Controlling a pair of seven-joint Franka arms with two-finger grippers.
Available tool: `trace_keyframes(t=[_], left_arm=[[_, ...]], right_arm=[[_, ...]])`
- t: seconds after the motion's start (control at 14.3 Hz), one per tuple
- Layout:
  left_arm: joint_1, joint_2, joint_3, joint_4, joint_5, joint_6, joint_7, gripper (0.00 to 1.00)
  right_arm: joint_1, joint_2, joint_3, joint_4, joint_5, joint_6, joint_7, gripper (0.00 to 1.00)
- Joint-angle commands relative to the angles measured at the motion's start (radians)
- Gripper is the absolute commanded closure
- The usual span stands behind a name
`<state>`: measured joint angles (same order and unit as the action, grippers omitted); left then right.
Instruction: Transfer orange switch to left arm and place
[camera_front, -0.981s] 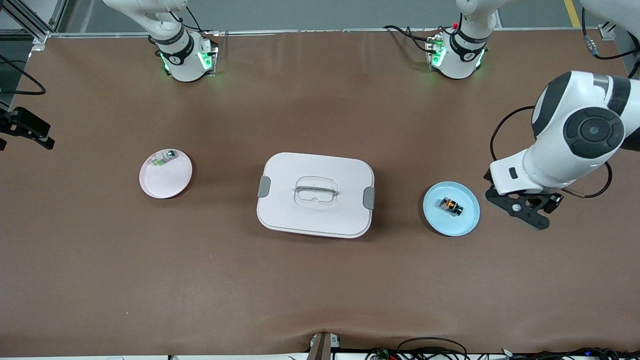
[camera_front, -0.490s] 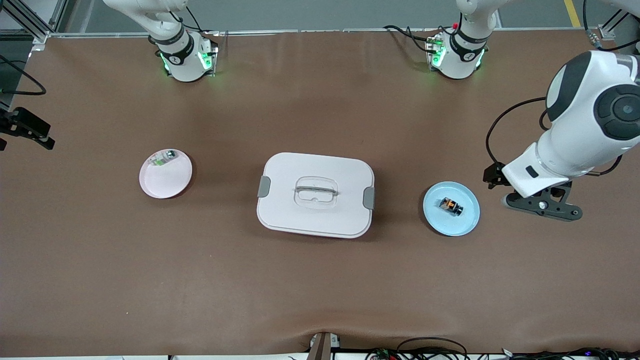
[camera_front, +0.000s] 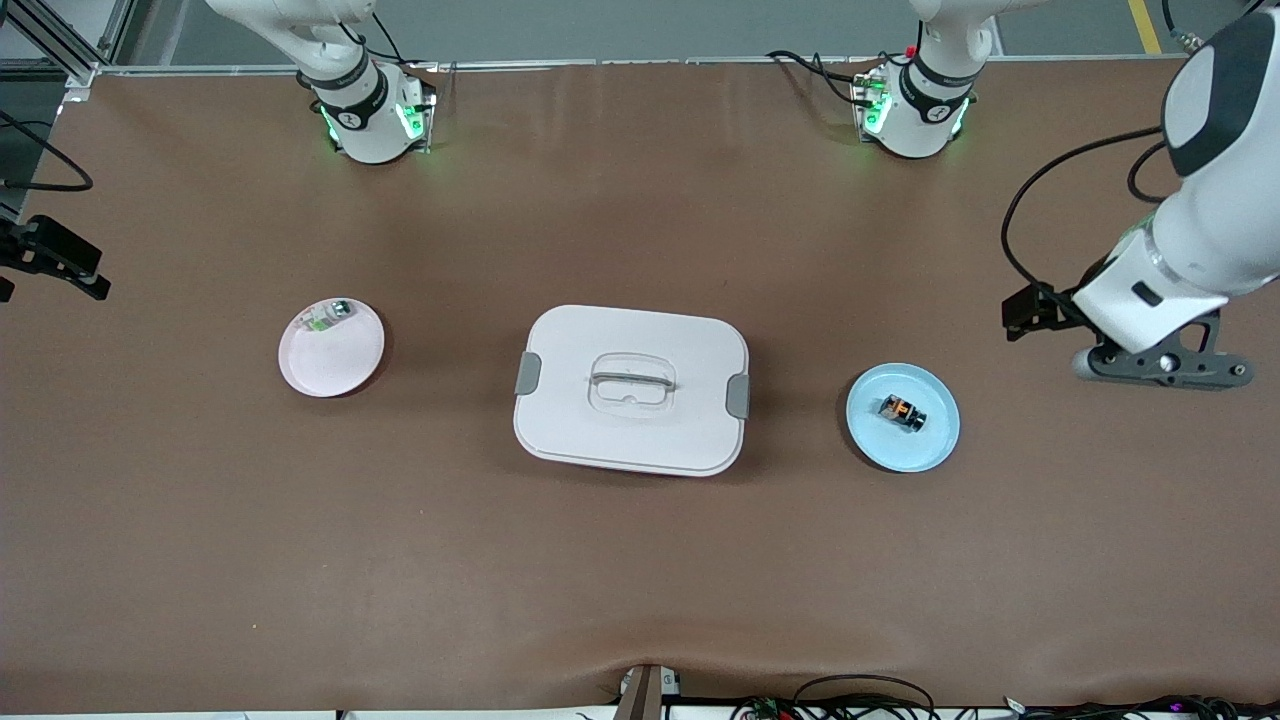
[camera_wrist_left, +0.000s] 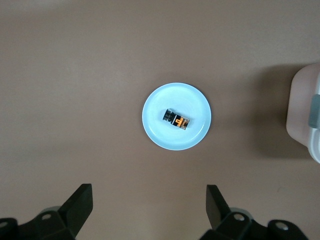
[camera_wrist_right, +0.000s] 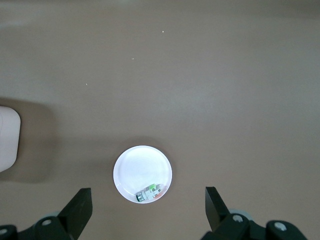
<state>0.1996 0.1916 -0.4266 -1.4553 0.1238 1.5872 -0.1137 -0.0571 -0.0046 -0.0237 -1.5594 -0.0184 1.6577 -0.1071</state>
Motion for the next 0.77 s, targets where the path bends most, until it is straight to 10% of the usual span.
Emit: trace_keyframes(t=[0.0,0.7], left_arm=[[-0.107,-0.066,0.107,-0.017,-0.038,-0.048,-0.102,0.00],[-0.210,-0.185,0.341,-0.051,-0.099,-0.102,-0.018,0.00]], right_arm=[[-0.001,0.012,0.004,0.025,-0.006,-0.013,-0.002,0.00],[-0.001,0.014,0.002,0.025,-0.006,-0.013,-0.002,0.00]])
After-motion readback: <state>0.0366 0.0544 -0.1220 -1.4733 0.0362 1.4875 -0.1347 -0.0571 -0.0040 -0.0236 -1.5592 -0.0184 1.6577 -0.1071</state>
